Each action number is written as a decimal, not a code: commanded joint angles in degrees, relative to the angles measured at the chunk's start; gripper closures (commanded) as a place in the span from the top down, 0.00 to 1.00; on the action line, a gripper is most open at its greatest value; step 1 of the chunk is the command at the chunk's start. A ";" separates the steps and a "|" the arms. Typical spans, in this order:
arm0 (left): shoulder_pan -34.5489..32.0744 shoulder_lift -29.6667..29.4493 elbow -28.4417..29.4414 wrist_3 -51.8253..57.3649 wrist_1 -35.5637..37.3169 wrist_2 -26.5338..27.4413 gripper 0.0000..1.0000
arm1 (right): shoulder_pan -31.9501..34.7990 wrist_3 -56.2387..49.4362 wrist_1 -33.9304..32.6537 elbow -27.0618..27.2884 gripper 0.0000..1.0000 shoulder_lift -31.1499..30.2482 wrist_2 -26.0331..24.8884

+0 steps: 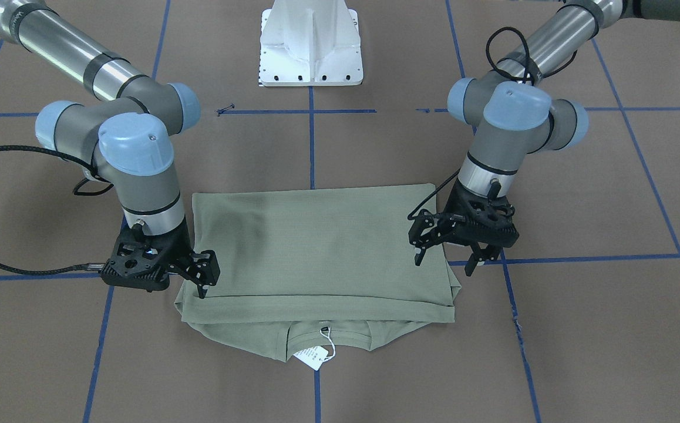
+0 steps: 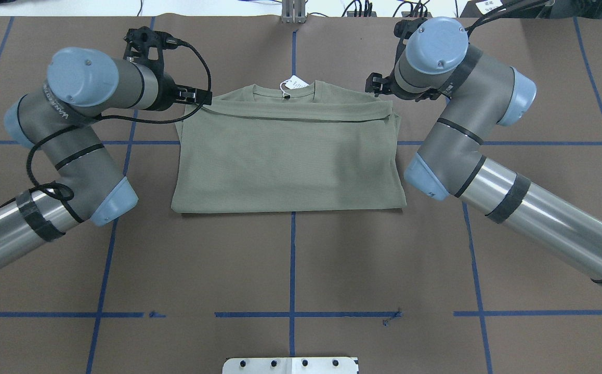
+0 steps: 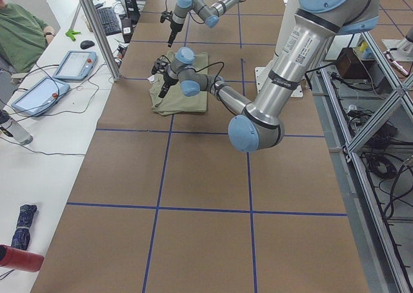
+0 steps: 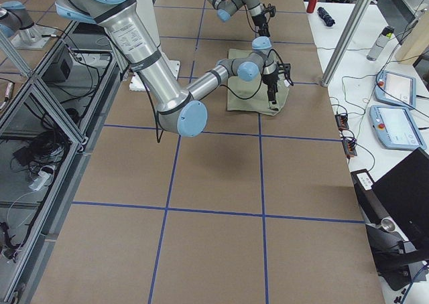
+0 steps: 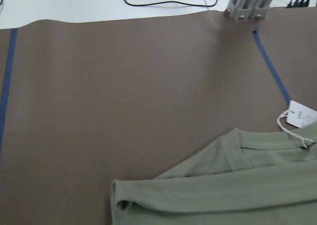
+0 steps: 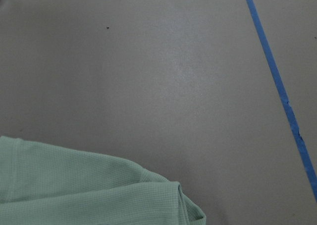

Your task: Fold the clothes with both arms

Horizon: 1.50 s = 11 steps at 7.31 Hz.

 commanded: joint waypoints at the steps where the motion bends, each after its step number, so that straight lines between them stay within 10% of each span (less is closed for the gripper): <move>1: 4.37 9.24 -9.19 -11.56 -2.93 -0.14 1.00 | 0.37 -0.98 -0.12 2.14 1.00 -1.03 0.93; 5: 15.37 17.02 -8.97 -31.46 -15.25 8.39 0.70 | 0.28 -0.54 0.23 2.49 1.00 -1.03 0.93; 11: 16.97 17.72 -7.38 -31.40 -15.17 9.89 0.70 | 0.28 -0.54 0.32 2.50 1.00 -1.03 0.93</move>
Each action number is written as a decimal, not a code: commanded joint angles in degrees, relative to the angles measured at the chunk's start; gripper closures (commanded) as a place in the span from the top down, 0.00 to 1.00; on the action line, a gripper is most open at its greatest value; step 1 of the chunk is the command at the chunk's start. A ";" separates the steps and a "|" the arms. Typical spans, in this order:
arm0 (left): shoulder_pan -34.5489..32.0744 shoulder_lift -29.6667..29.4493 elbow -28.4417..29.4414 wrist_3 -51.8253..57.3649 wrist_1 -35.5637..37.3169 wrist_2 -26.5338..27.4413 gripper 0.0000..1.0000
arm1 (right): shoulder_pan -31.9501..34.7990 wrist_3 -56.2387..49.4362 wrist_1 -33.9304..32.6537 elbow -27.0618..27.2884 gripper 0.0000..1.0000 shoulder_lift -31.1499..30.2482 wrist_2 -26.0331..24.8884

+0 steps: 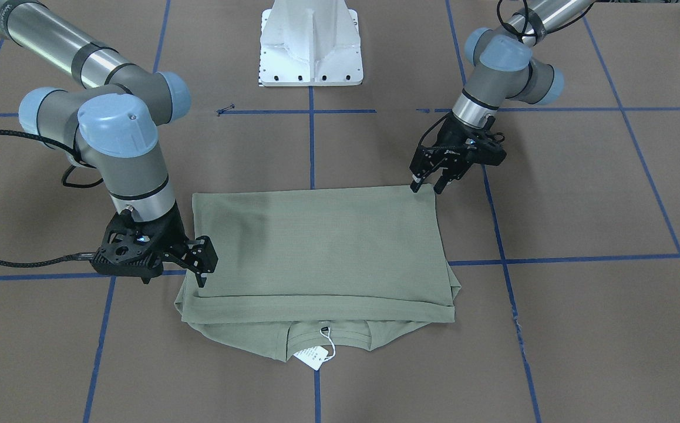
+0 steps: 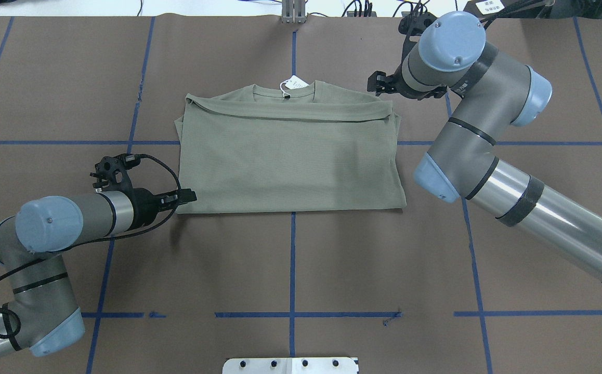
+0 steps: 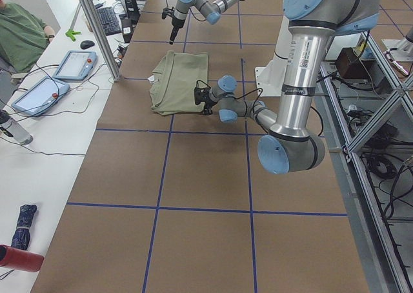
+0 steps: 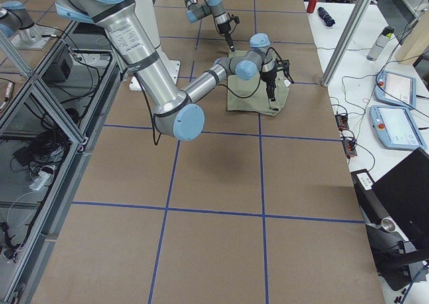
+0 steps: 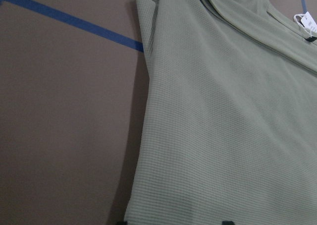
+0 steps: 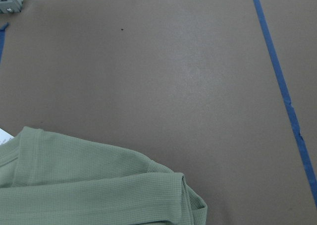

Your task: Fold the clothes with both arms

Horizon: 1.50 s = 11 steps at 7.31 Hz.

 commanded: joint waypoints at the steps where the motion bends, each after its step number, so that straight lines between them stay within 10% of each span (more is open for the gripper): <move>1: 0.09 0.00 0.18 0.11 0.07 0.04 0.70 | 0.00 0.00 0.01 0.00 1.00 -0.09 0.00; 3: 0.35 0.00 0.18 0.11 0.16 0.13 0.62 | 0.00 0.00 0.01 0.09 1.00 -0.09 0.00; 6: 0.96 0.00 0.18 0.11 0.24 0.57 0.10 | 0.00 -0.09 0.01 0.09 1.00 -0.17 0.00; 11: 0.18 4.10 -3.74 6.65 0.33 0.14 0.00 | 0.00 0.00 0.01 0.26 1.00 -0.26 0.00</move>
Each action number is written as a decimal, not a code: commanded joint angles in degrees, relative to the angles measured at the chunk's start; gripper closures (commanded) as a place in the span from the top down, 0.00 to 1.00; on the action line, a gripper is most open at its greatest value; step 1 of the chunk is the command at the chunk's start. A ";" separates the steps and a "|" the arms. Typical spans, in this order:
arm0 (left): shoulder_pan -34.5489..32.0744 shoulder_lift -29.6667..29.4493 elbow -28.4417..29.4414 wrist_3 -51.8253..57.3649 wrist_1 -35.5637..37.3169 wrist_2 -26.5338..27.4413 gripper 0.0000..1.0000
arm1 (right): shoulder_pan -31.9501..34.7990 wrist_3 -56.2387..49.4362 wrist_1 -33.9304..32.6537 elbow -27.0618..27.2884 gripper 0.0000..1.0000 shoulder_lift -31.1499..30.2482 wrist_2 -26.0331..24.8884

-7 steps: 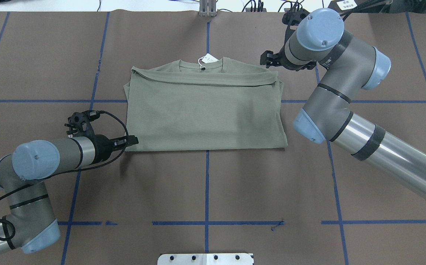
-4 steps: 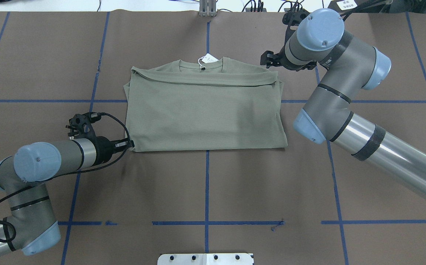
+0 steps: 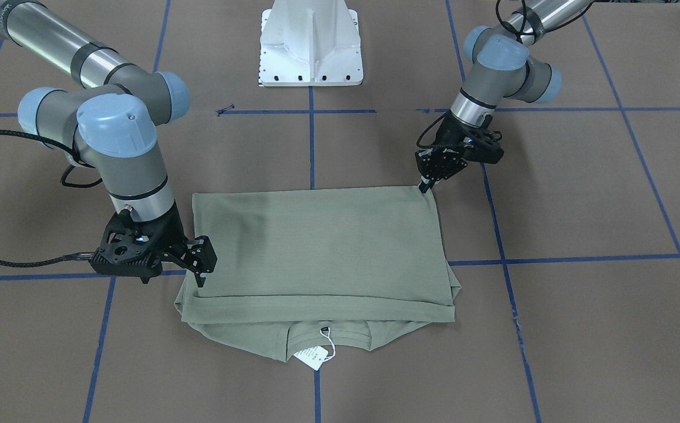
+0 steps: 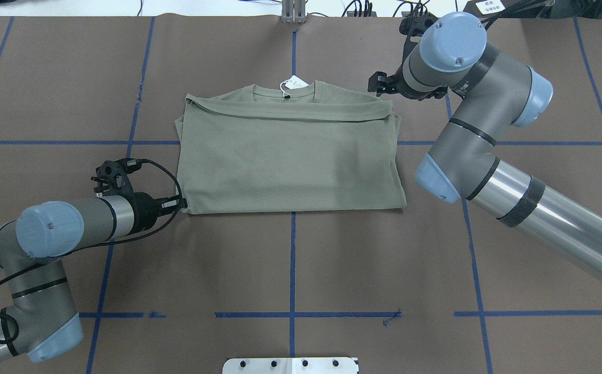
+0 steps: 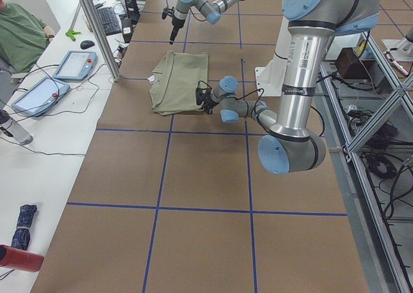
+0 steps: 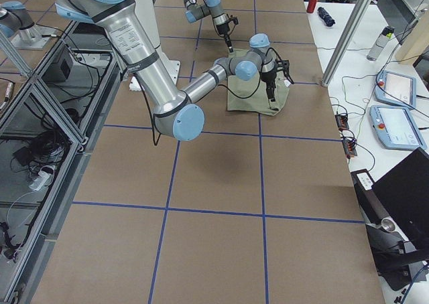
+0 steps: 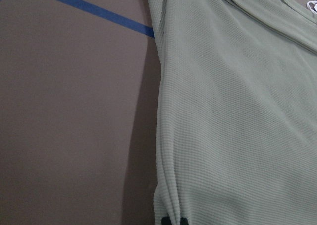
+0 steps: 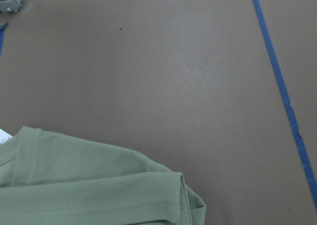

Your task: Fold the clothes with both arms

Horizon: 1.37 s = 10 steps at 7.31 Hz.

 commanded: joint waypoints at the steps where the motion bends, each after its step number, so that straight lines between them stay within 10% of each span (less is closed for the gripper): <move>1: -3.41 4.72 -3.52 12.10 0.03 -0.42 0.00 | 0.00 -0.03 -0.04 0.17 1.00 -0.05 0.00; 4: -18.42 -0.75 6.09 28.04 0.12 -3.38 0.00 | -0.44 0.14 0.05 0.17 1.00 -0.05 0.00; 7: -27.42 -23.83 36.71 38.88 0.03 -4.02 0.00 | -1.23 0.58 0.05 0.78 1.00 -0.05 -0.17; 9: -30.49 -29.26 45.41 45.62 -0.41 -3.84 0.00 | -2.28 1.81 0.05 1.75 1.00 -0.05 -0.35; 10: -31.29 -27.44 43.25 47.67 -3.37 -4.28 0.58 | -2.98 2.60 0.05 1.75 1.00 0.13 -0.61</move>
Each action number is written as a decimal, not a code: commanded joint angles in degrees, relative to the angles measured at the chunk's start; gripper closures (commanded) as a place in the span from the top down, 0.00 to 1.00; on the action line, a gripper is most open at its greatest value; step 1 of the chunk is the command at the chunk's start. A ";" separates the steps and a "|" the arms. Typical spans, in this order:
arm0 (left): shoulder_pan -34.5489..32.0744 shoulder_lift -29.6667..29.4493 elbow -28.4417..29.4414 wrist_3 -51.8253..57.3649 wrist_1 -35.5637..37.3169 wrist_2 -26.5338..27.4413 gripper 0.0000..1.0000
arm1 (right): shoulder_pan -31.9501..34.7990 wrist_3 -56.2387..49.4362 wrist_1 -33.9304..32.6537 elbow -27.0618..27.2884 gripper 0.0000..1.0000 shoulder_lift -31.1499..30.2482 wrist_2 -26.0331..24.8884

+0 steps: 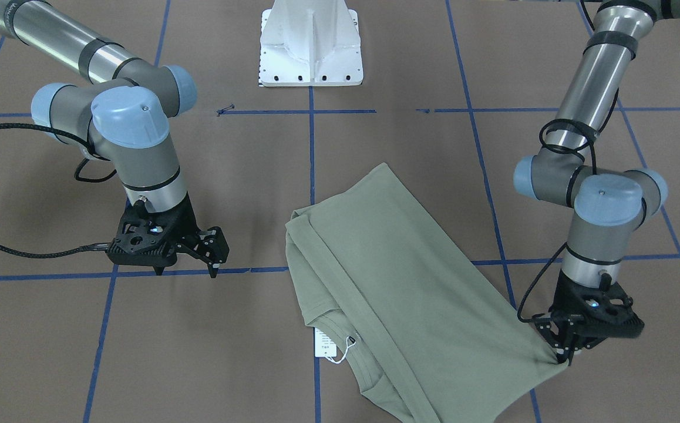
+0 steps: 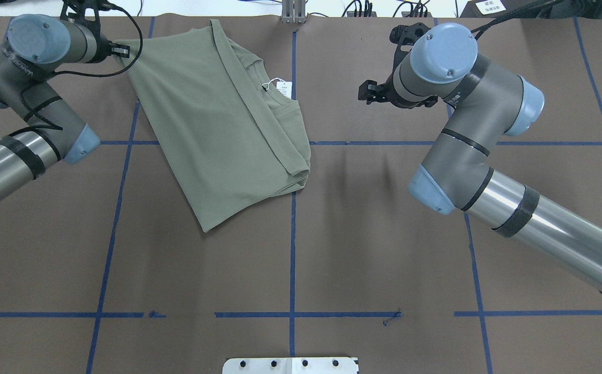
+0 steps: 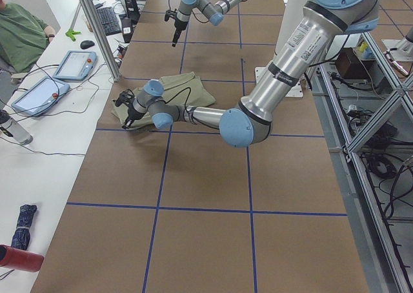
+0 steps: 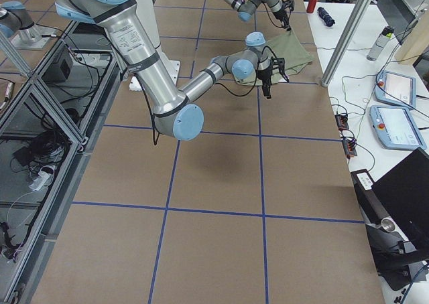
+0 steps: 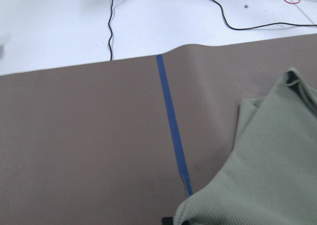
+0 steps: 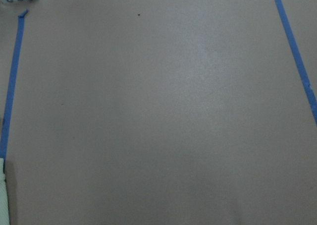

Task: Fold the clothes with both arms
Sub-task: 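Drag the folded shirt farther from the robot with the left gripper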

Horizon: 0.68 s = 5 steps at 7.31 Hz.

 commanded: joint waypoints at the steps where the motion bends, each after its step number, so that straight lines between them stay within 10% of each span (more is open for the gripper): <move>1: -1.52 3.25 -4.34 3.23 -4.45 -0.69 1.00 | -2.08 3.39 0.00 -0.04 1.00 0.65 -0.41; 3: -2.65 6.51 -10.94 0.43 -4.73 -15.48 1.00 | -5.06 18.27 -0.09 -0.92 0.92 4.24 -2.59; 5: -1.96 12.49 -20.69 -6.94 -4.64 -15.81 1.00 | -10.42 36.13 -0.44 -7.29 0.76 10.64 -9.80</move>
